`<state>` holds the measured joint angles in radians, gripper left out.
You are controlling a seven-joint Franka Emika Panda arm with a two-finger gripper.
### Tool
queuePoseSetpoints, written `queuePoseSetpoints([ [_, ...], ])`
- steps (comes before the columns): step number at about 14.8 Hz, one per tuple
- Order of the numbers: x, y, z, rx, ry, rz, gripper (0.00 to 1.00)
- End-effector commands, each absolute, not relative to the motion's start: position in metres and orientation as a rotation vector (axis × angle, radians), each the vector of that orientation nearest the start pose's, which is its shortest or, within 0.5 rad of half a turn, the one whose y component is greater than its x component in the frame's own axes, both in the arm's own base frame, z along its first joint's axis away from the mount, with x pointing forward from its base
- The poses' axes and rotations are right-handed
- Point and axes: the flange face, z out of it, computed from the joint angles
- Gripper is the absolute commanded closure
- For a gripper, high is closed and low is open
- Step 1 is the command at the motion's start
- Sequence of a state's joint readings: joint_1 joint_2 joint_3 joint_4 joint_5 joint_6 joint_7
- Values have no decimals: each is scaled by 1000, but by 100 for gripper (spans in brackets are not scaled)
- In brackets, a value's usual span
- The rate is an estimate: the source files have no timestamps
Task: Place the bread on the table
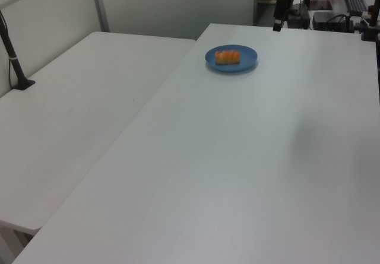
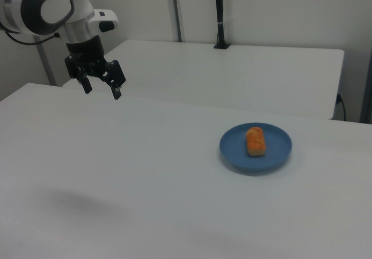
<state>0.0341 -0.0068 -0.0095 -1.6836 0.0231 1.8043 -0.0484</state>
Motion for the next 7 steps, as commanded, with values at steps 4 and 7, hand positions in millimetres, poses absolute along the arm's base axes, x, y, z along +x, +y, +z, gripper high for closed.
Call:
queuePoseSetpoints([
  [4,572,13,555,-3127,-141,-15,0],
  [7,584,-13,522,-3142,-170,71,0],
])
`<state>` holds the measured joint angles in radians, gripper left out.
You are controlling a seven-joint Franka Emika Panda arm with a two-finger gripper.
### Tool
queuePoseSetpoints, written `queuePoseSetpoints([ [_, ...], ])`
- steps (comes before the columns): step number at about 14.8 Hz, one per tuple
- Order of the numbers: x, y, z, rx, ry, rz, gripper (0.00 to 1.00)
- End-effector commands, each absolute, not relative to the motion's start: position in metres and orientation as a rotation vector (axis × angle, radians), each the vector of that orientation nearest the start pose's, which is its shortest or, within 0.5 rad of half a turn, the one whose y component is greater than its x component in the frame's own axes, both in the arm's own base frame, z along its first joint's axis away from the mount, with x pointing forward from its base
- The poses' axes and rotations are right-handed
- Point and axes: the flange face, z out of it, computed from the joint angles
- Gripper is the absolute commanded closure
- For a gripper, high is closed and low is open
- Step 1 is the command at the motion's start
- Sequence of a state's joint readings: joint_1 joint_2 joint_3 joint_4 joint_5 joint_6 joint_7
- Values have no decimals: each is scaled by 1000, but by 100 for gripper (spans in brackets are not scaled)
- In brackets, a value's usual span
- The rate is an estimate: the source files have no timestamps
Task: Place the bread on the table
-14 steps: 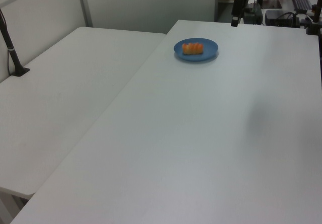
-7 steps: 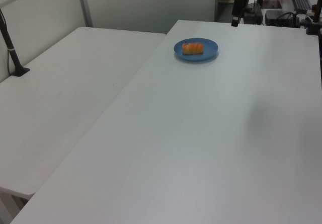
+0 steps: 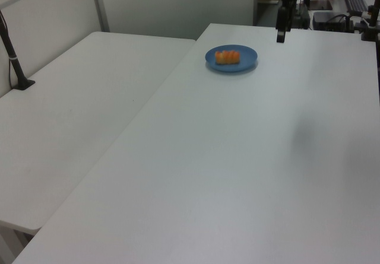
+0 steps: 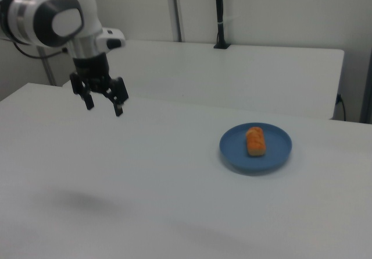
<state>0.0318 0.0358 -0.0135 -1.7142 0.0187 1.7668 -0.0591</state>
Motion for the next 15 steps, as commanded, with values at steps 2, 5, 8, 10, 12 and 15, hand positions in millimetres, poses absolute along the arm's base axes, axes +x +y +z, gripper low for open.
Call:
queuePoseSetpoints([
  [2,593,-41,506,-3146,-259,91,0],
  [5,607,-93,495,-3166,-464,48,0],
  [8,626,-152,490,-3211,-371,-81,0],
  [10,631,-180,478,-3223,-309,-123,0],
  [12,648,-194,478,-3244,-264,-308,0],
  [15,668,-215,458,-3275,-218,-535,0],
])
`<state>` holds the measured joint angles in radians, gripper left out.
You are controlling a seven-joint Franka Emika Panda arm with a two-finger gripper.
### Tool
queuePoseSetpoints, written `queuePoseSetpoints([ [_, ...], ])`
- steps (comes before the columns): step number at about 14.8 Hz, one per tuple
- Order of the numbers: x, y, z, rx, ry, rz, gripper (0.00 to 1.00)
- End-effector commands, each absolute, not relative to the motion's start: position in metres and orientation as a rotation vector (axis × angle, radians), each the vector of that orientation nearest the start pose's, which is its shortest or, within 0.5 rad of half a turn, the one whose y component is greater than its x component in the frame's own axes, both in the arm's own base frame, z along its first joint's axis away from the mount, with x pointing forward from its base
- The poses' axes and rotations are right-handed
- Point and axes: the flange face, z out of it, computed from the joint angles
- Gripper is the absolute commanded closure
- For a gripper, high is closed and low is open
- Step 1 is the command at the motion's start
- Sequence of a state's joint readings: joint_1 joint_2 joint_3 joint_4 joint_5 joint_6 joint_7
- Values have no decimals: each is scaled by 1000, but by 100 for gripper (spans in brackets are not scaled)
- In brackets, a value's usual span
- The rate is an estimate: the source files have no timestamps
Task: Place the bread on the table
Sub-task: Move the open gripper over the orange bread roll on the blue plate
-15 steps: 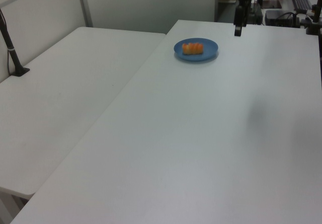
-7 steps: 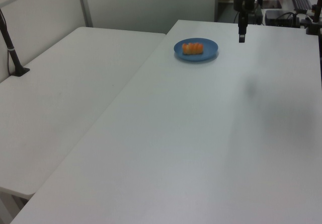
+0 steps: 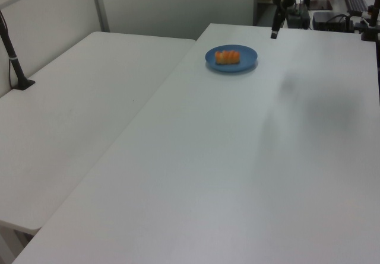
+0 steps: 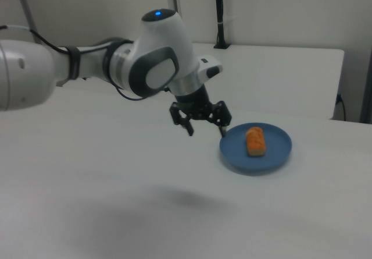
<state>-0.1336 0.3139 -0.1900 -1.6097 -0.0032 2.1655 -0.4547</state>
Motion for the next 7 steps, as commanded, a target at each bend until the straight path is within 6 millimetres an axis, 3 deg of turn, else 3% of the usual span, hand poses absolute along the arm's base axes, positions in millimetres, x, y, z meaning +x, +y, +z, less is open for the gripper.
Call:
queuePoseSetpoints([
  [1,676,-218,453,-3265,-191,-637,0],
  [3,692,-225,435,-3231,-123,-781,0],
  [7,717,-238,403,-3198,-19,-878,0],
])
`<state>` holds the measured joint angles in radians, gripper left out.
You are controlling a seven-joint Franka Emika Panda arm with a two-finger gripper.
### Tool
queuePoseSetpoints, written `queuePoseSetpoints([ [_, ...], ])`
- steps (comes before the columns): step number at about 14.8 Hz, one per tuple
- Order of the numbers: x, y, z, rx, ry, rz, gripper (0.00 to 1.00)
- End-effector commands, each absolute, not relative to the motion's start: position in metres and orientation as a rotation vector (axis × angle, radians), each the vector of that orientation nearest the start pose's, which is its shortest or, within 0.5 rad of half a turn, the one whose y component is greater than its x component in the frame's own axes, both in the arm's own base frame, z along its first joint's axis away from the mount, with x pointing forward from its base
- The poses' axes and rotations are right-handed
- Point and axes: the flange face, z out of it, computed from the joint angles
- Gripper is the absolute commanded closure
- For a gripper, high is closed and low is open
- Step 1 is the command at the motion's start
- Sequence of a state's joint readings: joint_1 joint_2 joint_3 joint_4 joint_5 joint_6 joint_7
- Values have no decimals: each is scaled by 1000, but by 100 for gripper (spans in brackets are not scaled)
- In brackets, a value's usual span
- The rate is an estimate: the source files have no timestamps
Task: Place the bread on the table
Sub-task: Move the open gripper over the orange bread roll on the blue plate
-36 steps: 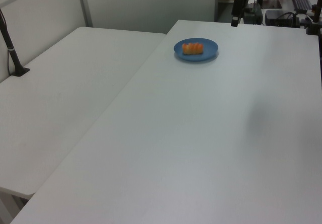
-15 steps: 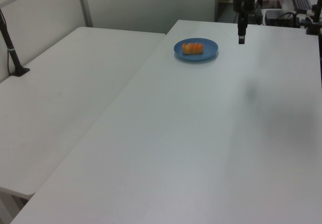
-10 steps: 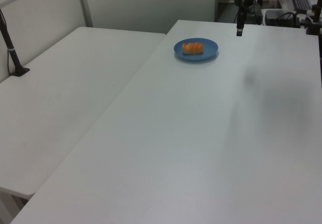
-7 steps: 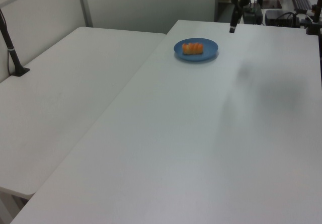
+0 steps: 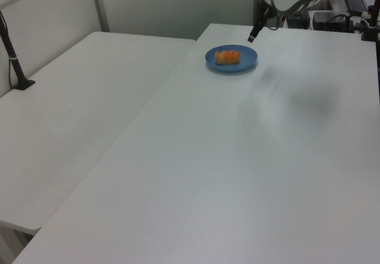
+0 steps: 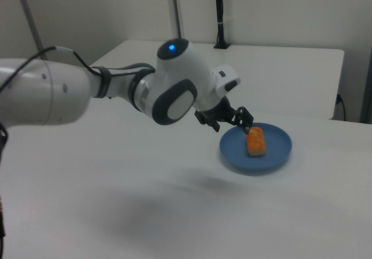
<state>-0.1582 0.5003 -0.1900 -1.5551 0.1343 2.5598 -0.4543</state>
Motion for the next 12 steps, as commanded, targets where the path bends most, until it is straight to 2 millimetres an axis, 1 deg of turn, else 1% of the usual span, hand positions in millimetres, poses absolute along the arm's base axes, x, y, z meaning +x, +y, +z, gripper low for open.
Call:
queuePoseSetpoints([
  [1,724,-239,395,-3190,21,-904,0],
  [3,735,-240,382,-3173,103,-994,0],
  [4,739,-240,373,-3165,136,-1039,0],
  [6,744,-242,354,-3156,165,-1110,0],
  [8,750,-245,337,-3156,172,-1145,1],
  [9,752,-247,330,-3159,173,-1152,5],
  [12,755,-247,318,-3157,168,-1176,21],
])
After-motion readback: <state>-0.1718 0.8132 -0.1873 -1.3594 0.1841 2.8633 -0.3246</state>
